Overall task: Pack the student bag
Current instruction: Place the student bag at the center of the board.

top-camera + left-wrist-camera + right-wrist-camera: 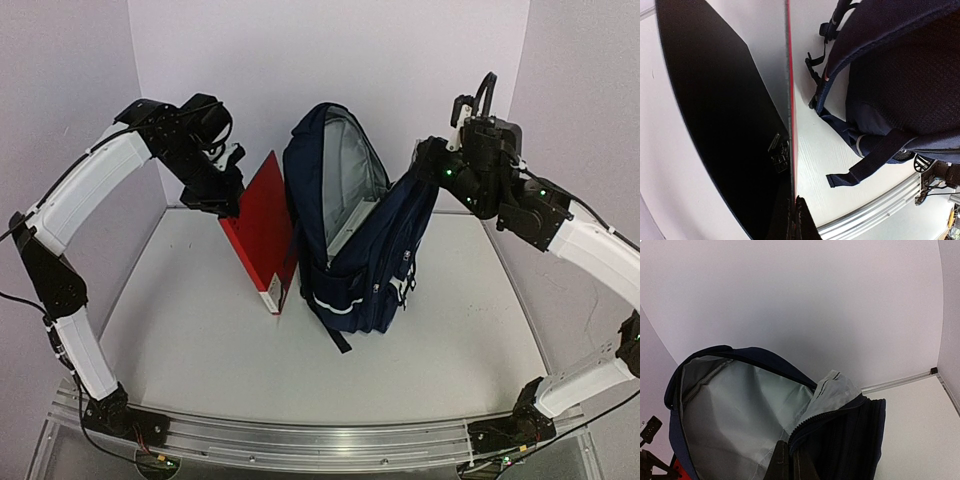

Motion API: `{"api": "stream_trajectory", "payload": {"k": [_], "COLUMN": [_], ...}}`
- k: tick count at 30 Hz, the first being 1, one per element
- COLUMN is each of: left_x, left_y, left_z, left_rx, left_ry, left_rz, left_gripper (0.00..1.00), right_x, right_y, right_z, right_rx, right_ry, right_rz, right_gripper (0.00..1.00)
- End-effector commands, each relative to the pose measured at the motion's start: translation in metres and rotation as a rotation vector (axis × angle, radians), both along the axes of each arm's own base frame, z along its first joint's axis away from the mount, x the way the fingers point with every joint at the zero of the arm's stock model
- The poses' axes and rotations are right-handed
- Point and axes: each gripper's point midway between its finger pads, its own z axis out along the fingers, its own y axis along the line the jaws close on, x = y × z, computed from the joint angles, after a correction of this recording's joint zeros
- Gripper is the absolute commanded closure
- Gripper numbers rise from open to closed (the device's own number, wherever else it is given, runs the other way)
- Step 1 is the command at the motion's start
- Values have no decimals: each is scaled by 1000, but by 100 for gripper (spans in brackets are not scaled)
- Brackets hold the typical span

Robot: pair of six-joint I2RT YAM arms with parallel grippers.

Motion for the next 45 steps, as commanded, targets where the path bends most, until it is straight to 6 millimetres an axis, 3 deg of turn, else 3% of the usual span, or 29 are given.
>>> {"api": "stream_trajectory", "payload": {"k": [1, 6, 11, 16, 18, 20, 24, 27, 32, 35, 40, 45], "left_x": [-31, -19, -12, -17, -20, -22, -26, -29, -29, -29, -31, -35], "left_y": [48, 50, 57, 56, 53, 51, 50, 47, 40, 36, 33, 34], "left_z": [24, 28, 32, 31, 30, 34, 46, 55, 61, 61, 63, 62], "left_rx": [-78, -208, -275, -353, -384, -417, -460, -496, -530, -544, -563, -571], "left_ry": [33, -11, -60, -67, -56, -63, -77, -78, -73, -67, -58, -49], "left_rz": [39, 74, 122, 138, 138, 137, 144, 134, 109, 89, 75, 80], "left_gripper": [100, 100, 100, 100, 100, 100, 100, 100, 100, 100, 100, 100], "right_x": [-3, 8, 33, 61, 68, 68, 42, 5, -61, -84, -101, -93], "right_y": [-1, 16, 53, 96, 110, 123, 144, 160, 195, 222, 268, 303], "right_z": [17, 1, -25, -52, -51, -44, -11, 5, -5, -29, -80, -114], "right_rx": [51, 7, -50, -76, -72, -81, -133, -208, -281, -304, -393, -438], "right_ry": [-40, -11, 34, 80, 76, 54, -71, -179, -305, -306, -288, -305], "right_rz": [6, 30, 67, 118, 144, 200, 323, 366, 500, 596, 653, 663], "right_gripper": [100, 100, 100, 99, 90, 71, 21, 2, 2, 2, 2, 2]}}
